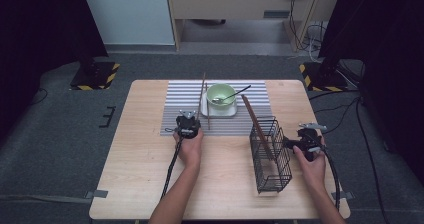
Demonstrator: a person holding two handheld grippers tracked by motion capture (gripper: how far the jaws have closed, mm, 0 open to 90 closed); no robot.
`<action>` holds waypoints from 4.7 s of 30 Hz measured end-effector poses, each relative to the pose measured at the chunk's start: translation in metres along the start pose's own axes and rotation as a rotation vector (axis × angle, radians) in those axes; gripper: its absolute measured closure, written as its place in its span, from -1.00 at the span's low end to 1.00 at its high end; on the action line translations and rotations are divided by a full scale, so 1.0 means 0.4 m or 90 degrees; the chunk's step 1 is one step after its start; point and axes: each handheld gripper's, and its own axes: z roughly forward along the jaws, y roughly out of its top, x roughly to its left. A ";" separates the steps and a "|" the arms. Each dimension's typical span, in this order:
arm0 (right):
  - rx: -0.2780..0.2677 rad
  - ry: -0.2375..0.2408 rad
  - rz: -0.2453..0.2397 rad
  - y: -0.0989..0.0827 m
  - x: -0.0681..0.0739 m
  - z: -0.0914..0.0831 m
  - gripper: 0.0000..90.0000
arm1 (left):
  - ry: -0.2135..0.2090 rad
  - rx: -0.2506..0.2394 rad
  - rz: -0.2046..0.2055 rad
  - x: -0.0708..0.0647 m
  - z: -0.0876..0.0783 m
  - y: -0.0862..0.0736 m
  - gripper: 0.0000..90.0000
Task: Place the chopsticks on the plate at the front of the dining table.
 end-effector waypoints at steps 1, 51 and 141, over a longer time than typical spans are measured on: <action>0.000 0.000 0.000 0.000 0.000 0.000 -0.83 | 0.003 0.000 0.004 -0.001 -0.001 0.000 0.91; 0.000 0.000 0.000 0.000 0.000 0.000 -0.83 | 0.009 0.014 0.002 0.002 0.008 0.003 0.90; 0.000 0.001 -0.001 0.000 0.000 0.000 -0.83 | -0.035 0.013 -0.015 -0.048 0.028 0.008 0.75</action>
